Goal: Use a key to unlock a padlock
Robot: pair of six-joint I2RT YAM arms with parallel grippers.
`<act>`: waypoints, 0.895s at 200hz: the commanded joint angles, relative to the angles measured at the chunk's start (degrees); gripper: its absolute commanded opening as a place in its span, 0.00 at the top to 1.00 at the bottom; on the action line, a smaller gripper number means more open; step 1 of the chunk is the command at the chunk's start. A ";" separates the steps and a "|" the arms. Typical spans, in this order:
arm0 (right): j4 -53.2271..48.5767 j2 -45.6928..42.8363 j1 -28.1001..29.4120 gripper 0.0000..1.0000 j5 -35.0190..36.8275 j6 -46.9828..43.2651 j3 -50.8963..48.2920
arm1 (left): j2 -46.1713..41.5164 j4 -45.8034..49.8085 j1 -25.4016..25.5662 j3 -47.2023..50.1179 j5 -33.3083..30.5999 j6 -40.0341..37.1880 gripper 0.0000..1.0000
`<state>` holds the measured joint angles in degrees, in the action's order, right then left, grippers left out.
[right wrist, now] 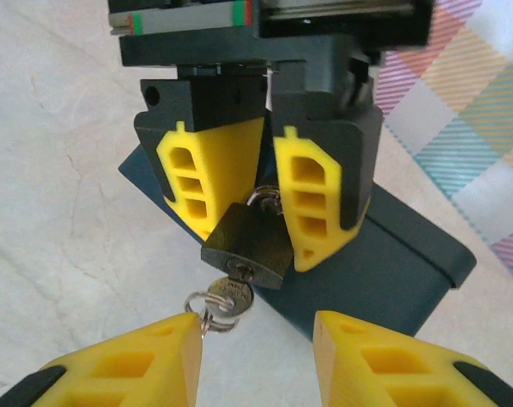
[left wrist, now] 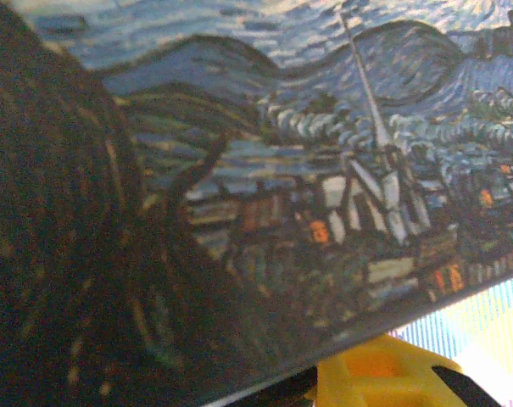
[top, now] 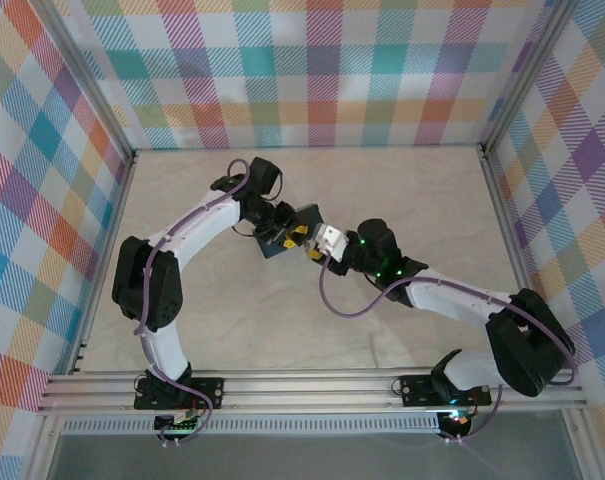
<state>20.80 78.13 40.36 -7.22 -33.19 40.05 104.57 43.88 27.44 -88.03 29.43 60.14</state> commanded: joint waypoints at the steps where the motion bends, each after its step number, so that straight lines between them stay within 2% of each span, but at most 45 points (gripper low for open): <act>1: 3.86 1.83 1.68 0.62 3.91 -8.00 -0.12 | 0.17 -0.12 -0.28 -2.92 0.98 -0.73 0.95; 147: 6.56 5.02 3.15 0.75 5.23 -10.09 -0.64 | -0.74 -3.42 -0.37 -1.44 2.74 1.41 0.95; 179: 9.35 5.09 3.45 0.82 6.98 -10.74 -1.60 | -0.76 -3.66 -0.38 -1.70 3.08 1.80 0.95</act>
<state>26.81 82.67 43.09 -1.06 -42.63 39.64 104.95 42.96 27.42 -88.86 30.37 61.30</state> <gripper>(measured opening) 0.205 0.298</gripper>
